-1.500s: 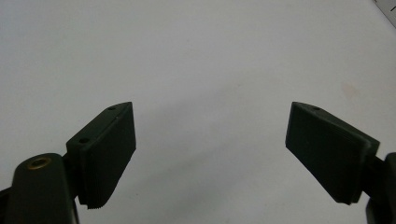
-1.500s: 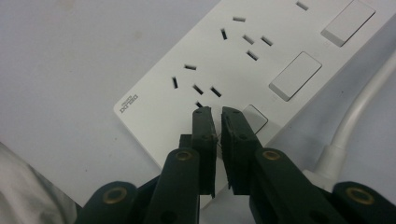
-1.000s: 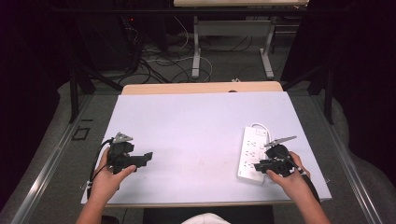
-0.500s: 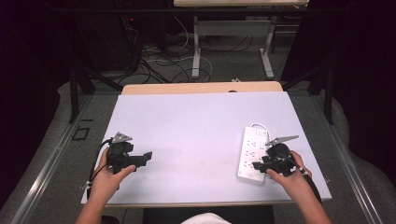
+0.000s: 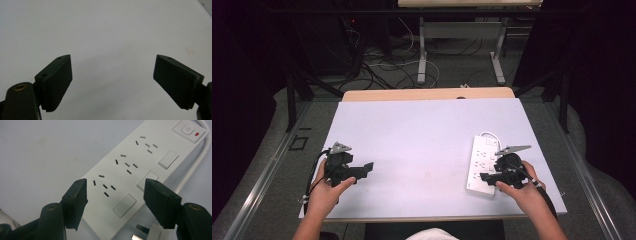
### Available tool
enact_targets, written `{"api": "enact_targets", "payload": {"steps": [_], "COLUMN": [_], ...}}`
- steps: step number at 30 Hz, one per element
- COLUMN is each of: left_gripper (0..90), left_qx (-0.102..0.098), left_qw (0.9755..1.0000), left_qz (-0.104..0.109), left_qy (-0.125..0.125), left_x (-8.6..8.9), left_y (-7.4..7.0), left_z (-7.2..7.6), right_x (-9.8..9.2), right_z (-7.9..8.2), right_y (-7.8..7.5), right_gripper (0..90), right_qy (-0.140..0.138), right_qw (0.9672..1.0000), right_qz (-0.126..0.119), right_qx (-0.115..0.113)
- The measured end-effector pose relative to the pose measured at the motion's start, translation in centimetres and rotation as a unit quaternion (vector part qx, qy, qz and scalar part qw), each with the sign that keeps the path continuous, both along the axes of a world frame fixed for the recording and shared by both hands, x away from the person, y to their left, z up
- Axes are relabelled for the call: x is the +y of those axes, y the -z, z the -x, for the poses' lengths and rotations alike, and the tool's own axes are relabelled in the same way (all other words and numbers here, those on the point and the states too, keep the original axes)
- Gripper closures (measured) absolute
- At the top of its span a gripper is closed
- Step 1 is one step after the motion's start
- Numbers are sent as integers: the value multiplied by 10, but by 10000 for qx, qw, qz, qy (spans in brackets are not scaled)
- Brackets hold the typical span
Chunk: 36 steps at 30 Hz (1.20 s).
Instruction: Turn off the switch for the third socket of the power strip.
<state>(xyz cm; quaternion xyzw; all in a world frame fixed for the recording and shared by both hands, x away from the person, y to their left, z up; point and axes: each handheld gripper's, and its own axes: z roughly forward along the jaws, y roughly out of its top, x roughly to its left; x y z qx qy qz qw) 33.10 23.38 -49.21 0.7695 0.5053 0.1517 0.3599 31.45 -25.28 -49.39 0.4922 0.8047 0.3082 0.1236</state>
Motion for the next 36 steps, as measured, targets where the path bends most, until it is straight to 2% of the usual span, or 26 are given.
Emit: {"api": "enact_targets", "payload": {"steps": [3,9,16,25,27,32,36], "left_gripper": [148,135,115,95,91,80,64], "left_qx": [-20,-25,-49,-53,-8,-18,-90], "left_qw": [10000,10000,10000,10000,10000,10000,9999], "left_qz": [52,25,54,50,45,55,66], "left_qy": [-43,-25,-45,-46,-11,-12,-12], "left_x": [0,2,2,2,3,3,2], "left_y": [0,0,0,0,-1,-1,0], "left_z": [0,0,0,0,0,0,0], "right_x": [-1,-2,-3,-4,-4,-5,-9], "right_z": [0,1,1,2,1,0,-1], "right_y": [-1,-3,-4,-6,-6,-6,-4], "right_gripper": [332,323,274,271,224,224,225], "right_qy": [42,41,86,87,99,111,263], "right_qw": [10000,9999,9997,9998,9996,9995,9994], "right_qz": [-25,14,5,-74,-33,2,-38], "right_qx": [-52,-130,-231,-188,-273,-305,-214]}}
